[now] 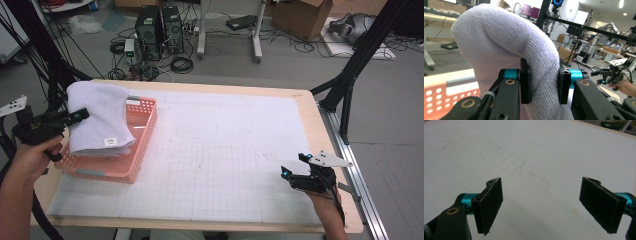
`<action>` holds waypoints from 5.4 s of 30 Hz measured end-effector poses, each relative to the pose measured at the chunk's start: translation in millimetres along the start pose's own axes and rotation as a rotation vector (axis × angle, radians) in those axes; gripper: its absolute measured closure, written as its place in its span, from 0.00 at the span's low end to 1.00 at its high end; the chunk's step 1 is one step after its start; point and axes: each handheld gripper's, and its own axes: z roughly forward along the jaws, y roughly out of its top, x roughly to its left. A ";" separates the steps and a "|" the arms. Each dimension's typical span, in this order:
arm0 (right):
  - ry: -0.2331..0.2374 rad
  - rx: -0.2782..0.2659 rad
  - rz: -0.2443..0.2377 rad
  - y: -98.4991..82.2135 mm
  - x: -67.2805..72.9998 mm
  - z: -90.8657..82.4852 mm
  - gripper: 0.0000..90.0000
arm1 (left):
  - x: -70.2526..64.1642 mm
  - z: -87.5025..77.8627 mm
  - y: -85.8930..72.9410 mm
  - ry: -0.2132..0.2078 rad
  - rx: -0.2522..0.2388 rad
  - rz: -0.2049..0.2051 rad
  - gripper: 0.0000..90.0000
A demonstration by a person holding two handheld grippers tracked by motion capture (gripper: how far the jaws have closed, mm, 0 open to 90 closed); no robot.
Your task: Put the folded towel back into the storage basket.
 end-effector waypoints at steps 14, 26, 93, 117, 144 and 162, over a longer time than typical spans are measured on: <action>0.000 0.005 0.000 -1.0 0.0 0.8 0.20 | 17.1 19.6 -26.1 0.008 0.042 -0.077 0.79; 0.004 0.007 -0.002 -0.4 2.0 2.7 0.20 | 25.0 32.6 -31.9 0.010 0.059 -0.117 0.77; 0.006 0.010 0.002 -2.3 0.3 2.2 0.20 | 33.2 87.7 -62.0 0.665 0.666 -0.067 0.35; 0.016 0.017 -0.002 -2.1 1.8 4.4 0.20 | 38.4 88.3 -61.3 0.726 0.543 -0.083 0.42; 0.008 -0.018 0.037 -3.7 0.3 -1.3 0.20 | -63.1 69.7 -45.0 0.200 0.074 0.078 0.19; 0.001 -0.055 0.044 -6.3 -5.1 -10.6 0.20 | -113.0 110.1 -65.5 0.075 0.131 0.167 0.22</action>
